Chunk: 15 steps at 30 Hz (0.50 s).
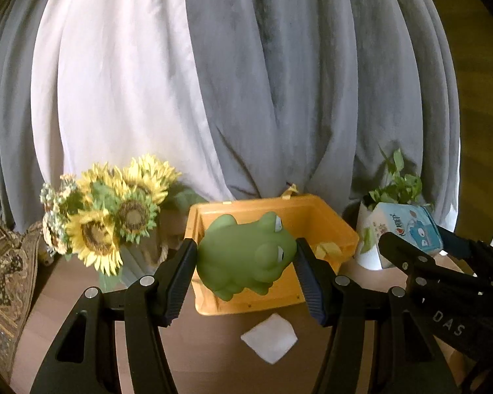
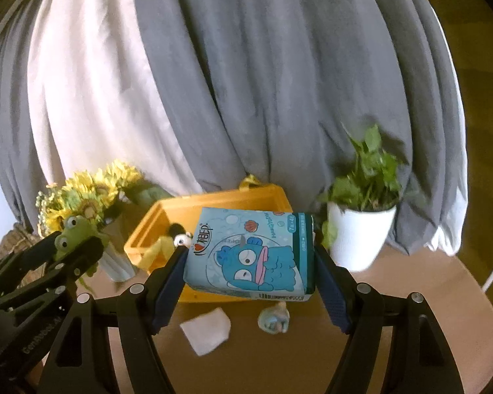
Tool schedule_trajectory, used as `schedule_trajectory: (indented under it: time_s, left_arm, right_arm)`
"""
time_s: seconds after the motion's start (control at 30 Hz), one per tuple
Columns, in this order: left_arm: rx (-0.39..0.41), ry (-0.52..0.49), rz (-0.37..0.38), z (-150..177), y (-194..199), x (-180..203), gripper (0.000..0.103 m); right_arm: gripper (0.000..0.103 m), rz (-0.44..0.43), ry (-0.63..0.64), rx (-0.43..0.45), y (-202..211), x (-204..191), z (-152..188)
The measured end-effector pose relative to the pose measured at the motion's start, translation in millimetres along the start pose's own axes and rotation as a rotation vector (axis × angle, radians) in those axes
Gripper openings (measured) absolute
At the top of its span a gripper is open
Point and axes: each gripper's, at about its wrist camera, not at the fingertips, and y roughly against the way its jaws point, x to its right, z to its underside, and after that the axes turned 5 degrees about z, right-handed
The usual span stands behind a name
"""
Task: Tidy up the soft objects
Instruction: 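Lift the frog and blue box and carry them over the crate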
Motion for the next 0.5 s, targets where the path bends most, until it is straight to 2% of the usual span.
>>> schedule_trajectory:
  time_s: [0.5]
  left_arm:
    - [0.06,-0.007,-0.018,-31,-31,-6,0.059]
  right_arm:
    - [0.075,-0.054,0.038,0.051,-27,-7,-34]
